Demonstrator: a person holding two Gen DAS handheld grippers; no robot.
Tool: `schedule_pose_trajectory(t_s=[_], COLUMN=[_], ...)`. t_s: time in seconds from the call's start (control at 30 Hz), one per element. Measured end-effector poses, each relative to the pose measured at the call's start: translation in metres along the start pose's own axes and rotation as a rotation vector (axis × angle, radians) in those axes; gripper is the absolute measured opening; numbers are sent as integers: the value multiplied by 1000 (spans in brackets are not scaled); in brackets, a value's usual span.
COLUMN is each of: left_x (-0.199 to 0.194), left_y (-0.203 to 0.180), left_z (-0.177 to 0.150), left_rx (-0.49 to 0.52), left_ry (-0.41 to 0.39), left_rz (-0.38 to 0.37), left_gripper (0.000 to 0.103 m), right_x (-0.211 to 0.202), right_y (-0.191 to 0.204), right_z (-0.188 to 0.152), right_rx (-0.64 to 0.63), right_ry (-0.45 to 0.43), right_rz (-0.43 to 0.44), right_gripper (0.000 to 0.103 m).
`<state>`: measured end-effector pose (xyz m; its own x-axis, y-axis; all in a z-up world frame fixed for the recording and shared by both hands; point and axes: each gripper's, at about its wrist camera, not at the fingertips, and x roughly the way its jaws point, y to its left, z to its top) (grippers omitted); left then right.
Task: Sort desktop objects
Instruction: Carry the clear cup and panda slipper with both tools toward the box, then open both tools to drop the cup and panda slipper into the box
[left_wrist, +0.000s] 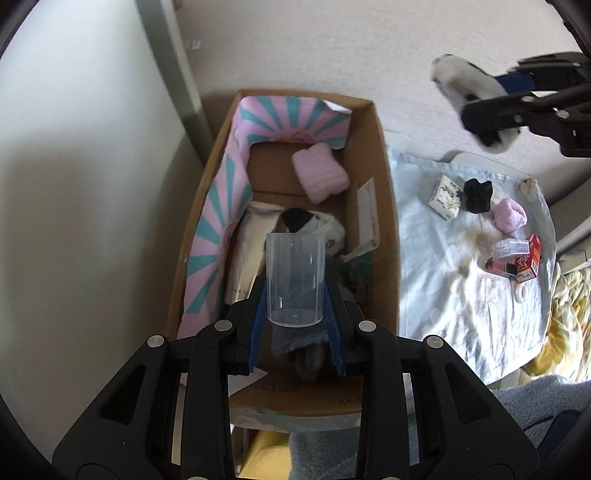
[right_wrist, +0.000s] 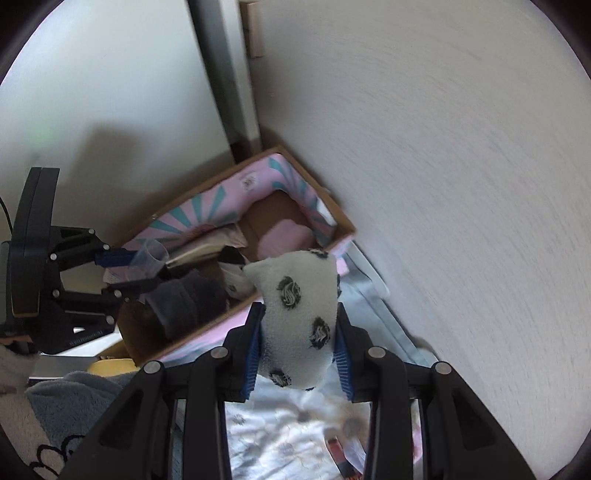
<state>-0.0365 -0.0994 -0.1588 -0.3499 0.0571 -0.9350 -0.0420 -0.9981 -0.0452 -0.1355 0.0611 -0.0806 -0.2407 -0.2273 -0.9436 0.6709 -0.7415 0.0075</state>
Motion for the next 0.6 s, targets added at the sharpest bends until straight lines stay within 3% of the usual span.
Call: schedule_pose_trajectory(t_s=[0.27,0.6], left_x=[5,15], left_y=[10,12], left_z=[-6,-7], left_rx=[-39,-57], left_ry=[18,39], left_rz=[5,-8], left_gripper=[27,27], right_x=[35,69], right_y=[24,36], right_z=[30,39], right_rx=[-68,-135], right_ry=[50,144], right_rz=[45,54], right_gripper=[32,32])
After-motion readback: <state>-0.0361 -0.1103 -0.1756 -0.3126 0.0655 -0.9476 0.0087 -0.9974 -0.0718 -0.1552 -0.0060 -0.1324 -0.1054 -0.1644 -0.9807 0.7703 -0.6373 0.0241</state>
